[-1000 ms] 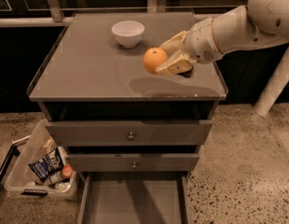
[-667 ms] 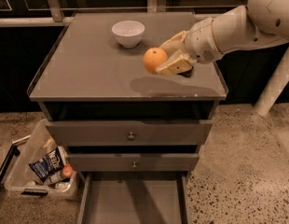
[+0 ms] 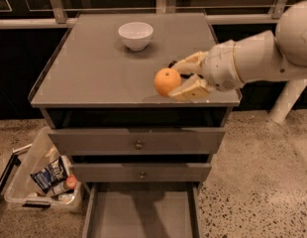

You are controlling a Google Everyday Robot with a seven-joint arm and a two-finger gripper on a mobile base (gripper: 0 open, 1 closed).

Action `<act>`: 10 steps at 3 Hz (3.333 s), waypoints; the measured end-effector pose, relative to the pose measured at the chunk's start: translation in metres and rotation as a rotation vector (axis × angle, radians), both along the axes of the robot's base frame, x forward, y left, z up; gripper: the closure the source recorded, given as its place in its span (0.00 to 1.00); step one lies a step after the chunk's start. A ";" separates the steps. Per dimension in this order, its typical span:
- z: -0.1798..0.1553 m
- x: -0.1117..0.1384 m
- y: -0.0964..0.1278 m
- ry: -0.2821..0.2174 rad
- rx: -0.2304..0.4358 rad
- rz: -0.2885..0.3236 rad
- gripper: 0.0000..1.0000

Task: Place orange into bottom drawer

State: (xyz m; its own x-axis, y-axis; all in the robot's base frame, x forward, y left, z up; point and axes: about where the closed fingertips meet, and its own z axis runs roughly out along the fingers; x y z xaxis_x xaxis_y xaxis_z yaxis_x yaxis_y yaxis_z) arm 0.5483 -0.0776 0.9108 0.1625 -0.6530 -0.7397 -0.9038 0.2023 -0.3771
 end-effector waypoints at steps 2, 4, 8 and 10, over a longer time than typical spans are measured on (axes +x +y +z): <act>-0.073 -0.071 -0.014 -0.016 -0.009 -0.020 1.00; -0.171 -0.077 -0.033 0.026 -0.031 -0.066 1.00; -0.329 -0.089 0.011 0.176 -0.029 -0.009 1.00; -0.435 -0.077 -0.004 0.177 -0.080 -0.079 1.00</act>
Offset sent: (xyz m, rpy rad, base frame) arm -0.1010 -0.0282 -0.1197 -0.0225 -0.0273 -0.0465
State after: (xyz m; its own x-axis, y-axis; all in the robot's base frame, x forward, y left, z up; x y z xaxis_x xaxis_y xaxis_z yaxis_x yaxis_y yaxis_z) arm 0.4715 -0.0813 0.4760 -0.0198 -0.7167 -0.6971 -0.9400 0.2509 -0.2312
